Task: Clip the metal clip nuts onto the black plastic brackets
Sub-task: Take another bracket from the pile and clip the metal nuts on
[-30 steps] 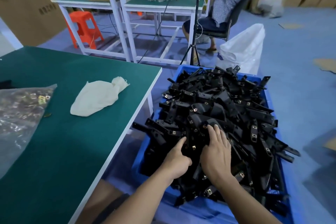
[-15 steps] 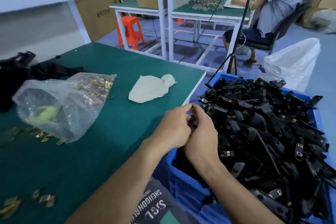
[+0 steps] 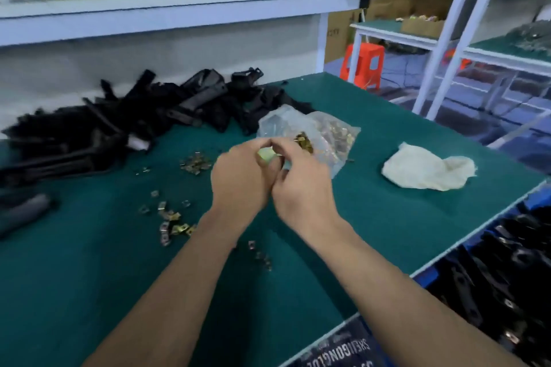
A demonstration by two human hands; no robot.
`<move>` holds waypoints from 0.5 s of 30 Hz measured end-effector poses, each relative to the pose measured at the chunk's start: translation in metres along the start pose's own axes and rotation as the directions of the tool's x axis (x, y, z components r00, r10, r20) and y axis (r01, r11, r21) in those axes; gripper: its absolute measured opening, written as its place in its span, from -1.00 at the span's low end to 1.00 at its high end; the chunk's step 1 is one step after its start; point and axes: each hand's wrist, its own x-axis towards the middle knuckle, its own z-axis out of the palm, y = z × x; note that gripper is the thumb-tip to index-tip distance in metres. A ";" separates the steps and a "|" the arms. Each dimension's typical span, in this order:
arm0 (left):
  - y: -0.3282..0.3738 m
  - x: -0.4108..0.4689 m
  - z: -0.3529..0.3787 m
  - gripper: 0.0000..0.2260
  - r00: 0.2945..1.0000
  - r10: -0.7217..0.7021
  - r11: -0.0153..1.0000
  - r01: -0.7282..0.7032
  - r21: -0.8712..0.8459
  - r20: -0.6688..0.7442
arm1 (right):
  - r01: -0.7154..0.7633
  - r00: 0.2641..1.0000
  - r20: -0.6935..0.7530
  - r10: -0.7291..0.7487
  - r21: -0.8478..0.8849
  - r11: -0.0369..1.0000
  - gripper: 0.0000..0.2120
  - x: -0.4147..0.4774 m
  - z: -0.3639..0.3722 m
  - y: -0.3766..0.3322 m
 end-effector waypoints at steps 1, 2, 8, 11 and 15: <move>-0.018 -0.001 -0.009 -0.78 0.999 -0.039 0.999 0.040 0.026 -0.019 | 0.031 0.998 0.059 -0.031 0.013 0.999 -0.54 0.003 0.015 -0.007; -0.036 -0.004 -0.018 -0.75 0.997 -0.069 0.997 0.069 0.019 -0.025 | 0.052 0.991 0.120 -0.054 0.021 0.998 -0.51 0.005 0.029 -0.011; -0.140 -0.022 -0.041 -0.45 0.962 -0.269 0.950 0.256 0.182 0.053 | -0.002 0.913 0.406 0.030 -0.069 0.998 -0.39 0.029 0.100 -0.014; -0.172 -0.019 -0.037 -0.25 0.919 -0.359 0.903 0.298 0.309 0.165 | 0.021 0.874 0.483 0.053 -0.148 0.989 -0.38 0.054 0.126 -0.012; -0.193 0.001 -0.027 -0.22 0.926 -0.345 0.905 0.286 0.315 0.151 | 0.094 0.889 0.457 0.029 -0.245 0.965 -0.39 0.101 0.157 -0.009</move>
